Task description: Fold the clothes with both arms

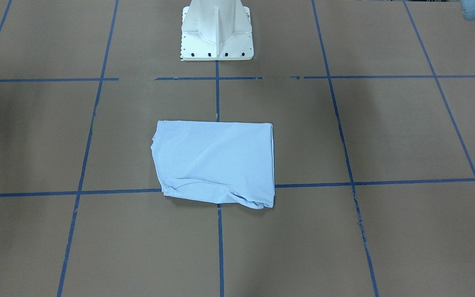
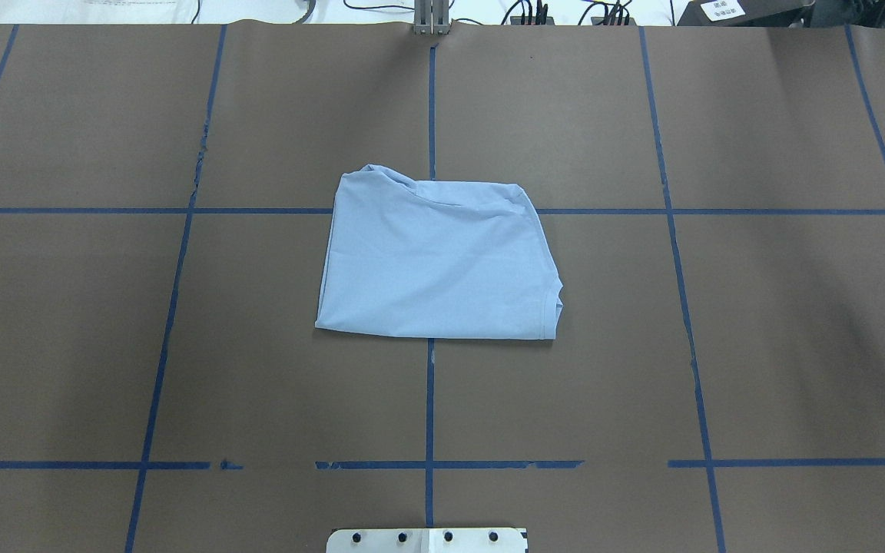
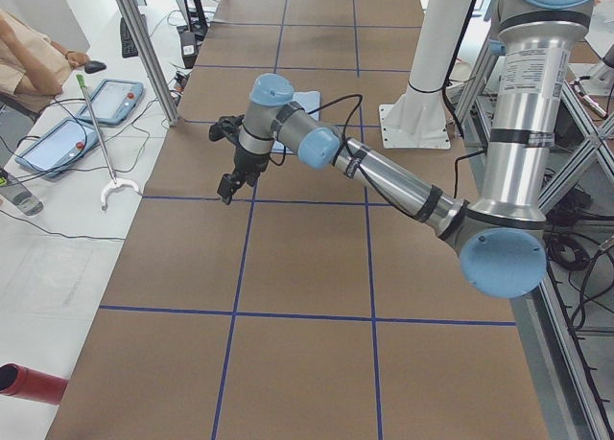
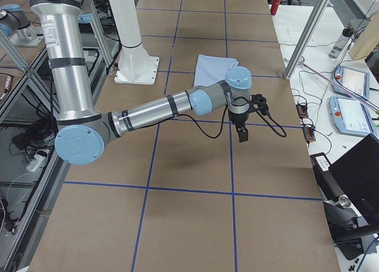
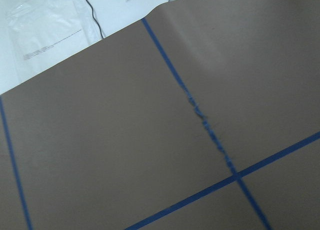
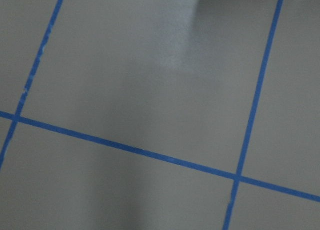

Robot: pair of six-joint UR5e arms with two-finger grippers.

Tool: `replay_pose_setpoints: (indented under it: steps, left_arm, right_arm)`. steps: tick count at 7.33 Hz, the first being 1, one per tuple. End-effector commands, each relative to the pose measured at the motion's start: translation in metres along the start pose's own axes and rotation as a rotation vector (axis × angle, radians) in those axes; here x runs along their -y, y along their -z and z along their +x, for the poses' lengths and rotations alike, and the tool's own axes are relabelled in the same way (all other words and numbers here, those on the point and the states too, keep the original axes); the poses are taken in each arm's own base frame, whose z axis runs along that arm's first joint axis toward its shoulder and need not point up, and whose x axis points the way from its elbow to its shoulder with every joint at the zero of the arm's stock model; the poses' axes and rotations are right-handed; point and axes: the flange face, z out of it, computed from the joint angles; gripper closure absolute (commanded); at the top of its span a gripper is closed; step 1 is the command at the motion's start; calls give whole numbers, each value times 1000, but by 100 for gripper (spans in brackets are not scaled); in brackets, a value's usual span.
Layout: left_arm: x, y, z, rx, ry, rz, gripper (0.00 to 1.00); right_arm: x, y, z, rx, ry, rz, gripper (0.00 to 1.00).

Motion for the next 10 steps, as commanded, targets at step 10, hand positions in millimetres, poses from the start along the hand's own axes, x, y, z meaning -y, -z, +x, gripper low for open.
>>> replay_pose_setpoints:
  steps: [10]
  left_arm:
    - [-178, -65, -94, -229, 372, -208, 0]
  right_arm:
    - [-185, -51, 112, 1, -181, -165, 0]
